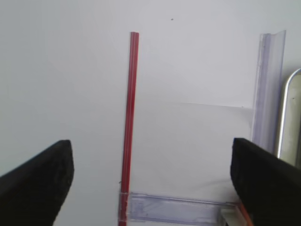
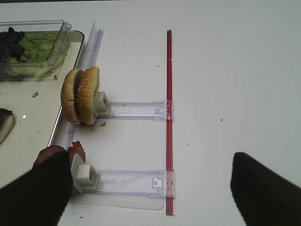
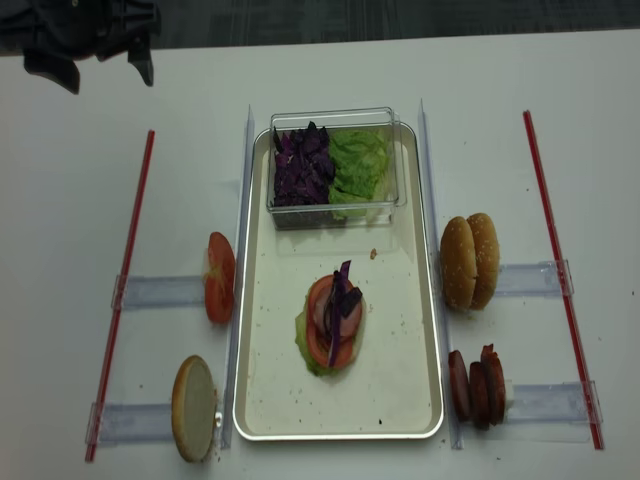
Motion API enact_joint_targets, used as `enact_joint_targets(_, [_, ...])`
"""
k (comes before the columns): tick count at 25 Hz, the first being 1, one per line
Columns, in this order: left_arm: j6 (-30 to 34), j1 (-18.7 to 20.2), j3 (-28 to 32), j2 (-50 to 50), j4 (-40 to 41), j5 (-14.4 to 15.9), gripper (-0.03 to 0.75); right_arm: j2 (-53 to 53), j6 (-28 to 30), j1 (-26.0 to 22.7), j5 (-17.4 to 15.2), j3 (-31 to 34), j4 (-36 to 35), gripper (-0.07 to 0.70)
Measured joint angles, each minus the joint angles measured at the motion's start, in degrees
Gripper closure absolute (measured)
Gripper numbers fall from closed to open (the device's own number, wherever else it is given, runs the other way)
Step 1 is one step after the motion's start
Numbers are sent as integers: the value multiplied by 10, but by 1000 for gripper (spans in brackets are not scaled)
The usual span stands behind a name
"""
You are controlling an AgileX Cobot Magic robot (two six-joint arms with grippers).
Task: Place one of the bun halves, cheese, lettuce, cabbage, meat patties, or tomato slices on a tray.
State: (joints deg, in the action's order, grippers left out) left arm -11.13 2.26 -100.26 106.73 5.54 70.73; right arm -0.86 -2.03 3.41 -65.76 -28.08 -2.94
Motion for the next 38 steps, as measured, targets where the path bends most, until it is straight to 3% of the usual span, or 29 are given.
enact_joint_targets(8, [43, -19, 0, 0, 0, 0, 95, 0, 0, 0, 0, 0, 0, -60])
enact_joint_targets(25, [58, -19, 4, -19, -20, 1, 94, 0, 0, 0, 0, 0, 0, -61])
enact_joint_targets(38, [58, -19, 202, -153, -18, 1, 94, 0, 0, 0, 0, 0, 0, -61])
